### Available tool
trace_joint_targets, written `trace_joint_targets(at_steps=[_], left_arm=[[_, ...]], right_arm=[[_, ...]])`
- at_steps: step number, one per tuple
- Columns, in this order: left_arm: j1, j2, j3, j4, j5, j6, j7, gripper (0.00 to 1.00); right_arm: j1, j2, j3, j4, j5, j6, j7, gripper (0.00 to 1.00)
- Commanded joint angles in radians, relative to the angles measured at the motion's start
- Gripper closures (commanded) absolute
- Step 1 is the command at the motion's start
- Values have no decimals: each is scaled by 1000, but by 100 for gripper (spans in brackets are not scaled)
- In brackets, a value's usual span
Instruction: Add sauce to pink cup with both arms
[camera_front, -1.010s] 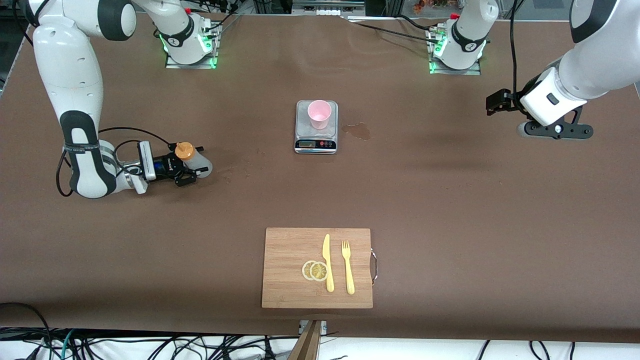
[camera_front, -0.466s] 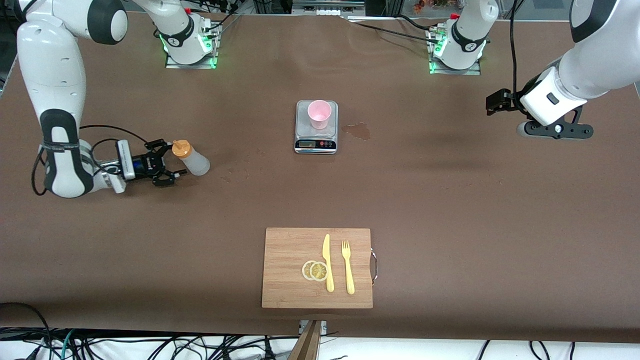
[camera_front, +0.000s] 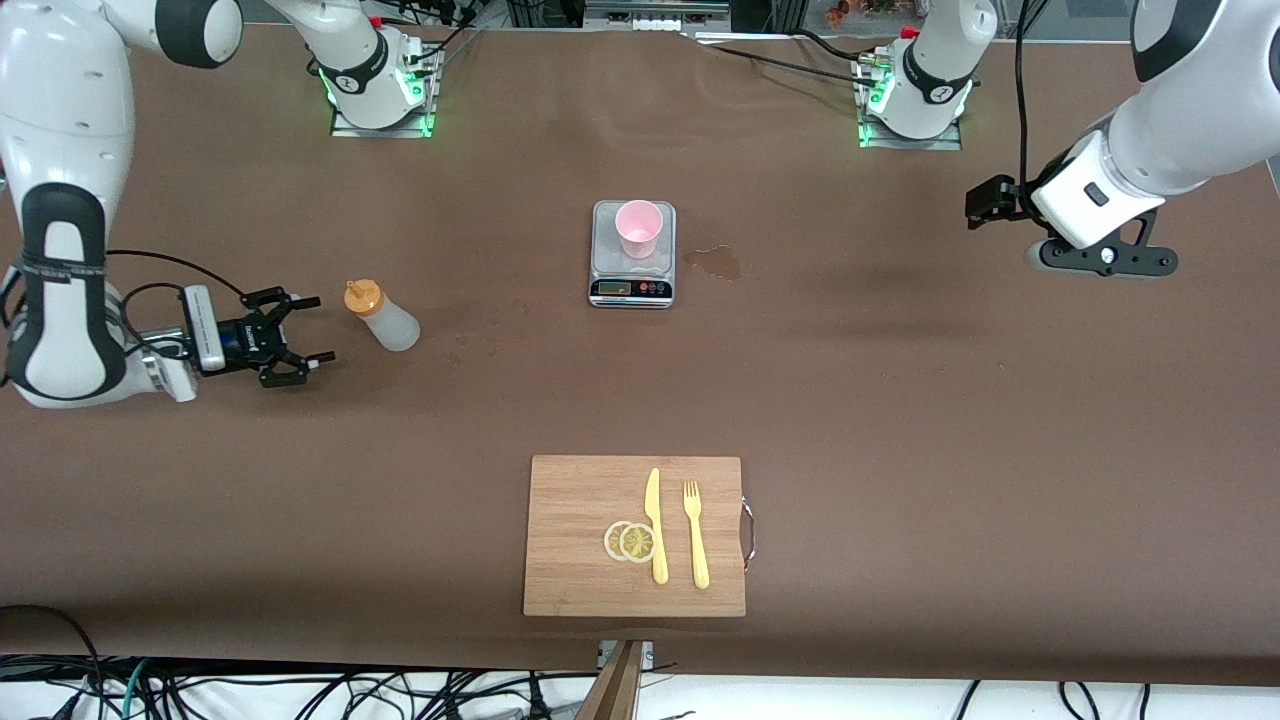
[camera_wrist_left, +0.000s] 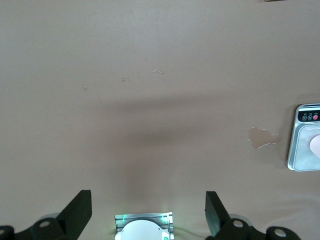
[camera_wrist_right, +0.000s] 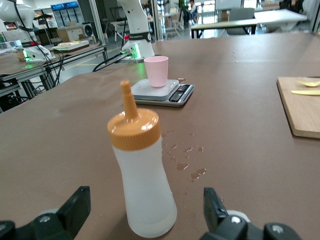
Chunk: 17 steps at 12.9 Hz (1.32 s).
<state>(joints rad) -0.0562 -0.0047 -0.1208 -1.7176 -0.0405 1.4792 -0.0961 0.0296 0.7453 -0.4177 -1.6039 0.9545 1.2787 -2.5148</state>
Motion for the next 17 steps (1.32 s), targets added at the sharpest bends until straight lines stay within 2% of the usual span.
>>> trace_joint_targets(at_steps=[1, 5, 7, 10, 13, 17], left_arm=[[3, 0, -28, 33, -9, -11, 6, 0], [12, 0, -25, 33, -7, -11, 10, 0], [13, 0, -19, 33, -9, -8, 10, 0], [18, 3, -19, 46, -9, -2, -4, 0], [18, 5, -17, 47, 4, -2, 9, 0], [16, 5, -20, 49, 21, 6, 1, 0]], right_arm=[[24, -156, 2, -34, -83, 69, 222, 0], [97, -453, 4, -148, -308, 241, 720, 0], [125, -582, 16, -169, -440, 290, 1007, 0], [147, -711, 60, -186, -589, 314, 1414, 0], [148, -813, 128, -186, -727, 314, 1712, 0], [179, -854, 177, -174, -832, 311, 2032, 0]])
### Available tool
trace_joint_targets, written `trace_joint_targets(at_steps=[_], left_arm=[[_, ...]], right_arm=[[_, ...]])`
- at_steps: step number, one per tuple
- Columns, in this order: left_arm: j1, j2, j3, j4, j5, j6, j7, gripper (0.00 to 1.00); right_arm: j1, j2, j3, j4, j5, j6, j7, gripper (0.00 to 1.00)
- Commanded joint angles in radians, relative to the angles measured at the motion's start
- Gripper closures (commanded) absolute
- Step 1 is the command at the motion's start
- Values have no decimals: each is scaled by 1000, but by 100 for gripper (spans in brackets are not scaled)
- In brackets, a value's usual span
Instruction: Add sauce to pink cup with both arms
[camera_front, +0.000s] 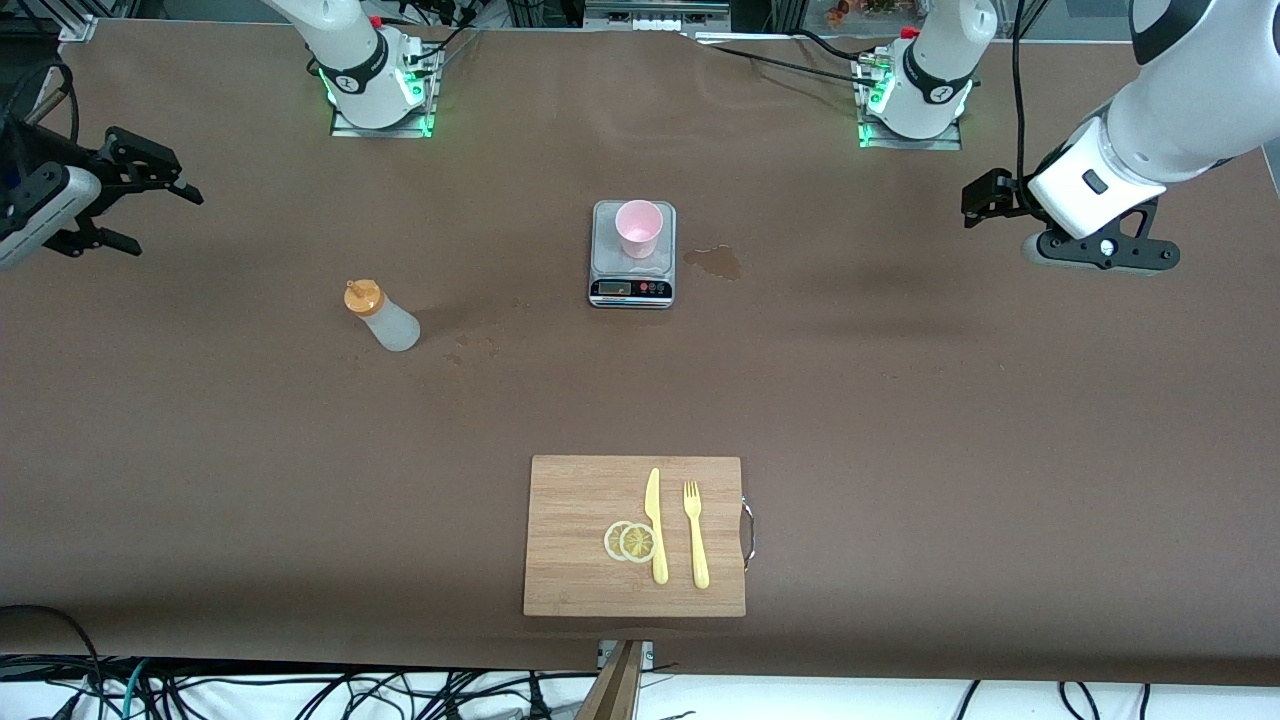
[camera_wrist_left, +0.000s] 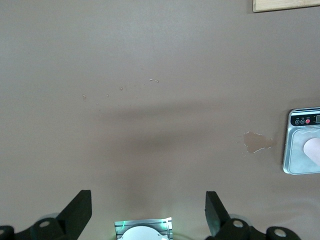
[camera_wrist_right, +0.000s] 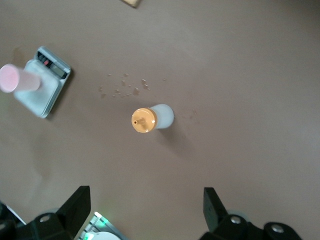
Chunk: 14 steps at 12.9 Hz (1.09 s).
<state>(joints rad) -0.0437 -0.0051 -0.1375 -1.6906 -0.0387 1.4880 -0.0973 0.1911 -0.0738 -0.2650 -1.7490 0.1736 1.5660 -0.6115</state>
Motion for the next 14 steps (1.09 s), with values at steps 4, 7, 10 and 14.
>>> trace_joint_targets(at_steps=[4, 7, 10, 14], left_arm=[[5, 7, -5, 23, 14, -3, -2, 0], [4, 7, -5, 23, 13, -5, -2, 0], [5, 7, -4, 23, 13, -6, 2, 0], [5, 7, -4, 23, 13, -6, 2, 0]], right_arm=[[50, -38, 40, 11, -103, 22, 284, 0], [63, -37, 38, 16, -147, 11, 369, 0], [80, -34, 32, 48, -161, -24, 427, 0], [82, -30, 38, 52, -187, -50, 476, 0]])
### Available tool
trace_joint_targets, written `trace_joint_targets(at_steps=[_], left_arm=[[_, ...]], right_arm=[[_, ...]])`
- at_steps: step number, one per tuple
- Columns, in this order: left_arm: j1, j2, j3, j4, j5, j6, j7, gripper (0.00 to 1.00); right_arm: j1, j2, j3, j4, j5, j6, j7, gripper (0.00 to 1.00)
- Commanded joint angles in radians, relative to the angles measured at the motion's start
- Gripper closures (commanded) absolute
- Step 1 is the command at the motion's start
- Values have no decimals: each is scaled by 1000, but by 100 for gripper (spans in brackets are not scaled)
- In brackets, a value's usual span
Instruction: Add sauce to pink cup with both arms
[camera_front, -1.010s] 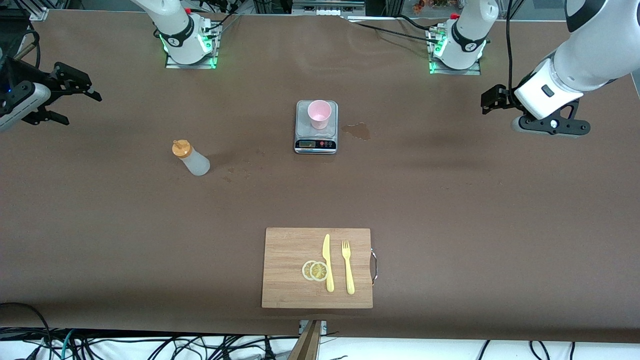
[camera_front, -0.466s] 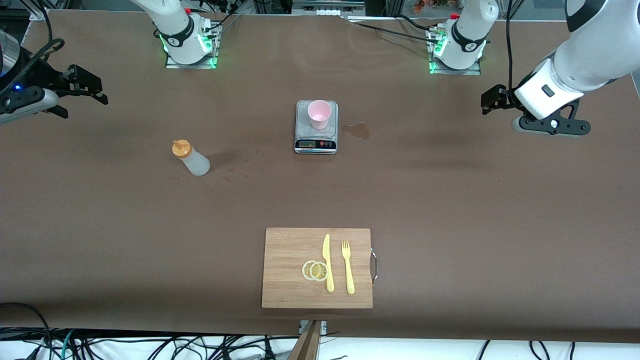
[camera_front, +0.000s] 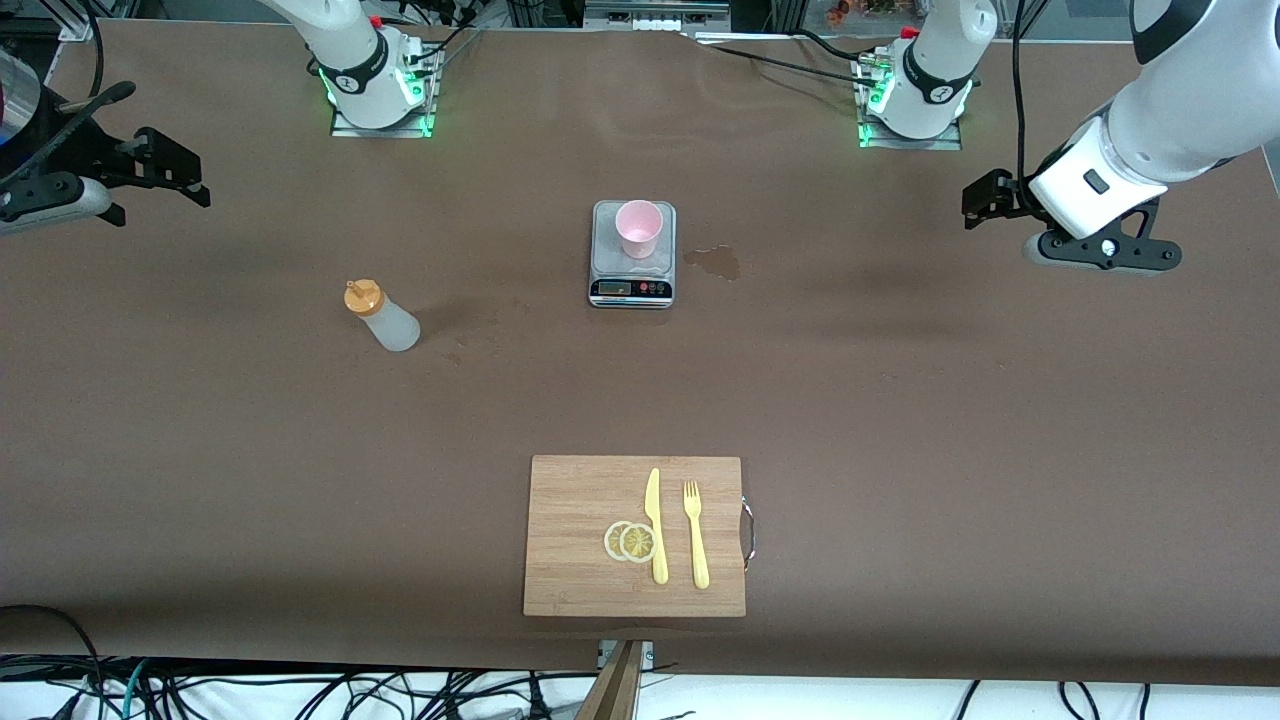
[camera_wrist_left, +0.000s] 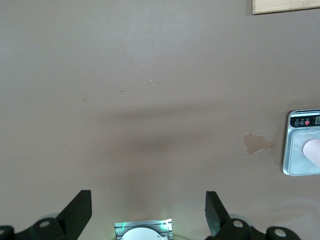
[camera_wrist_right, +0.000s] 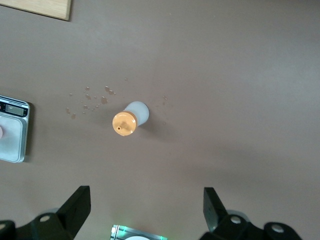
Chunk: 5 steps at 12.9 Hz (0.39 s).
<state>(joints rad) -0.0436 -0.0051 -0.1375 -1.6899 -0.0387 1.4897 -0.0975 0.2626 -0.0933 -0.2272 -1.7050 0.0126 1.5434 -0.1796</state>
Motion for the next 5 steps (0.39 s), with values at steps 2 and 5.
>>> trace_joint_targets(at_steps=[2, 5], left_arm=[[5, 7, -4, 23, 11, -8, 4, 0], [5, 7, -4, 23, 10, -8, -2, 0]], right_arm=[[10, -11, 2, 8, -28, -26, 46, 0], [10, -9, 16, 16, -51, -22, 46, 0]])
